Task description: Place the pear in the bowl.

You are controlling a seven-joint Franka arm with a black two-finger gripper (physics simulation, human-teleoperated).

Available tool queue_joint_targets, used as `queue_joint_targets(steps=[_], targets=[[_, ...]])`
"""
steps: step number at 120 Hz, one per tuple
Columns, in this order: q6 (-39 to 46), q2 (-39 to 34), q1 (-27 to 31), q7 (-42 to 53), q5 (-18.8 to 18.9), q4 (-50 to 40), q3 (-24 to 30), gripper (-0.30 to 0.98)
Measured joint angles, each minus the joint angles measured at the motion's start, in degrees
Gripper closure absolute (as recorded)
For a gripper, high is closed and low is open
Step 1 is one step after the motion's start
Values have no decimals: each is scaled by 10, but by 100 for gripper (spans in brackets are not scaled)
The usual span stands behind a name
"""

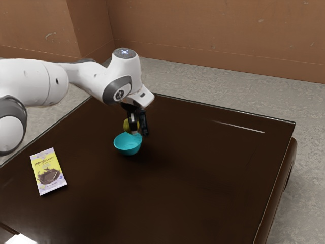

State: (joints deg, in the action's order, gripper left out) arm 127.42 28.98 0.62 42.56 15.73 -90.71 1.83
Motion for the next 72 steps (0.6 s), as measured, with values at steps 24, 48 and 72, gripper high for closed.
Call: queue_joint_targets(steps=[24,48,72], targets=[[2,33,43,12,11,42,-1,38],[2,44,46,21,11,44,3,39],[9,43,34,26,8,28,5,34]])
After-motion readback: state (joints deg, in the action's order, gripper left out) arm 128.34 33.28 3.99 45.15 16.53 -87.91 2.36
